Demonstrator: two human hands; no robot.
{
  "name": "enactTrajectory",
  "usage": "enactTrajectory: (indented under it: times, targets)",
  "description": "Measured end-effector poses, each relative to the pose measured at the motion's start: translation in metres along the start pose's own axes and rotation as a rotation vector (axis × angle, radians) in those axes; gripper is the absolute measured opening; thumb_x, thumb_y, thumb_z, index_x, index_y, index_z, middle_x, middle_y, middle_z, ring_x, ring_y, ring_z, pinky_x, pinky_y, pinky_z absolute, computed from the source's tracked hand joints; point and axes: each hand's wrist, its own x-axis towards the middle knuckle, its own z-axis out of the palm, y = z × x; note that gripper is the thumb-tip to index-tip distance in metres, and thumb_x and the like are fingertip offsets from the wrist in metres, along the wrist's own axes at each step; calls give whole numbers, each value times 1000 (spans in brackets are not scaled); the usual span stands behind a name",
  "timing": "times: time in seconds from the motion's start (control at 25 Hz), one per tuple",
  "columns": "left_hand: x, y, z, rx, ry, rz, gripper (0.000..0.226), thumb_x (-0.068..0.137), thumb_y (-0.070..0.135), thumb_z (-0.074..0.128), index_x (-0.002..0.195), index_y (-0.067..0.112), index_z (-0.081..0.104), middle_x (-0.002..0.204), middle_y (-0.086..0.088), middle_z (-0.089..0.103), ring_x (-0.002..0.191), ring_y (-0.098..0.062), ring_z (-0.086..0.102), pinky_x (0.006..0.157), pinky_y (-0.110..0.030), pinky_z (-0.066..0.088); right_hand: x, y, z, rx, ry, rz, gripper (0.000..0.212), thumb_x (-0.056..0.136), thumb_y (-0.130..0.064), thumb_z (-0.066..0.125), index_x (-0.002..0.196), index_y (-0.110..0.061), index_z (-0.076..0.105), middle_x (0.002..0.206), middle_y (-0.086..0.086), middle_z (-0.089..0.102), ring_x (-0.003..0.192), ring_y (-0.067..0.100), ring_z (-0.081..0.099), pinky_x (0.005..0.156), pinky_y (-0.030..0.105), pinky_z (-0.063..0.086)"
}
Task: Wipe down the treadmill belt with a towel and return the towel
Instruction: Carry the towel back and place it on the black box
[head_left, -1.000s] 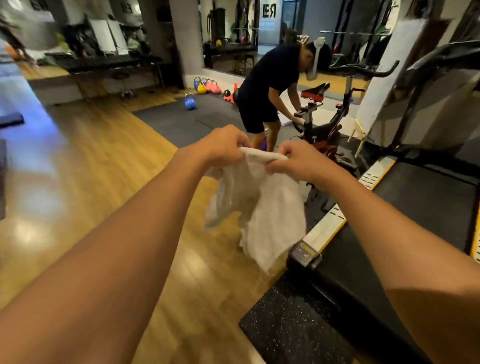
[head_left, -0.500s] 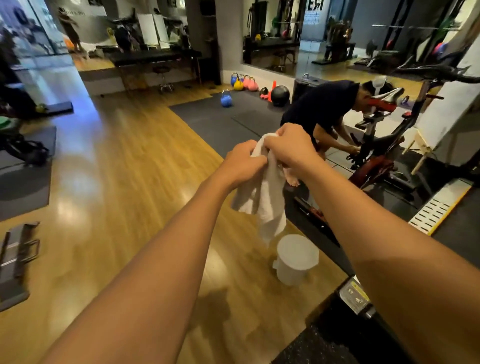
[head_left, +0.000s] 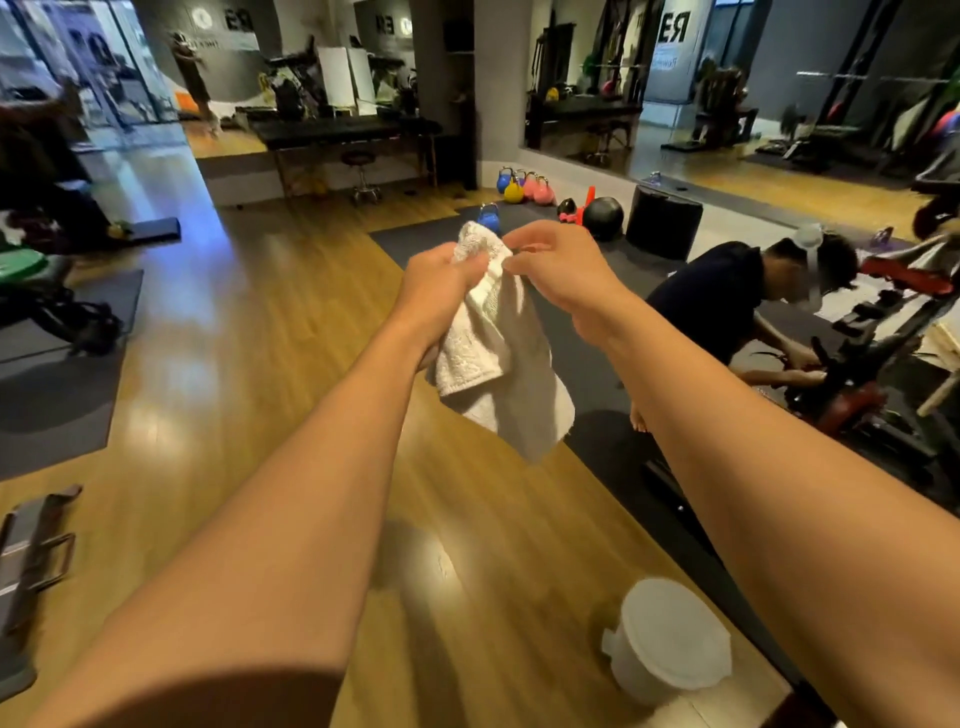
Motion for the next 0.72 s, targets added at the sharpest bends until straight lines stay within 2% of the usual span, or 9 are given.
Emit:
enactTrajectory:
  times: [0.08, 0.12, 0.2, 0.28, 0.4, 0.44, 0.52, 0.6, 0.72]
  targets:
    - [53, 1, -23, -69, -2, -11, 10, 73, 13, 62, 66, 19, 66, 70, -3, 63, 76, -24, 59, 78, -45, 50, 43, 10, 17, 11, -80, -2, 30, 88, -34, 63, 115, -20, 62, 119, -5, 59, 107, 9, 54, 78, 21, 43]
    - [84, -1, -36, -70, 2, -21, 2, 65, 16, 64, 68, 16, 63, 73, -5, 60, 79, -24, 57, 83, -50, 49, 68, 16, 27, 2, -111, 18, 30, 88, -42, 62, 109, -21, 64, 118, -5, 59, 106, 9, 54, 80, 22, 43]
    - [149, -9, -59, -66, 6, -51, 27, 53, 25, 67, 78, 18, 60, 83, -7, 54, 83, -25, 52, 91, -59, 44, 118, 24, 44, -12, -112, 52, 31, 87, -49, 60, 88, -18, 63, 107, -1, 61, 94, 11, 54, 80, 27, 41]
    - [214, -25, -74, -92, 5, -85, 34, 47, 26, 67, 80, 20, 63, 89, -9, 57, 87, -29, 55, 94, -64, 42, 164, 30, 56, 10, -72, 66, 33, 89, -47, 59, 76, -17, 53, 91, 0, 55, 79, 14, 48, 71, 28, 39]
    - [271, -23, -80, -109, 14, -118, 18, 47, 22, 64, 65, 20, 63, 87, -12, 57, 84, -28, 55, 84, -50, 48, 226, 40, 64, -28, -14, -32, 37, 90, -45, 58, 76, -13, 48, 72, 2, 45, 60, 13, 39, 57, 23, 33]
    - [293, -23, -79, -105, 40, -114, 7, 50, 20, 62, 56, 22, 59, 83, -10, 55, 82, -26, 53, 78, -45, 46, 251, 44, 65, -34, 10, -67, 37, 89, -46, 60, 76, -12, 50, 69, 0, 47, 55, 9, 40, 54, 20, 33]
    - [343, -29, -75, -109, 73, -90, 5, 56, 21, 57, 52, 23, 55, 82, -8, 52, 81, -24, 50, 73, -41, 40, 302, 52, 62, -16, 22, -63, 40, 84, -50, 65, 84, -10, 60, 73, -4, 57, 57, 4, 49, 54, 17, 38]
    - [397, -35, -67, -118, 76, -87, 3, 56, 23, 56, 58, 25, 57, 85, -9, 54, 82, -24, 51, 73, -40, 40, 354, 64, 54, -9, -92, 48, 38, 80, -51, 68, 85, -14, 62, 68, -3, 59, 55, 8, 49, 51, 21, 38]
    - [474, -38, -54, -102, 61, -109, 15, 52, 24, 57, 67, 24, 57, 86, -8, 53, 84, -25, 51, 72, -42, 39, 426, 82, 39, 29, -301, 208, 31, 79, -38, 74, 65, -23, 51, 55, -6, 49, 47, 9, 40, 46, 25, 30]
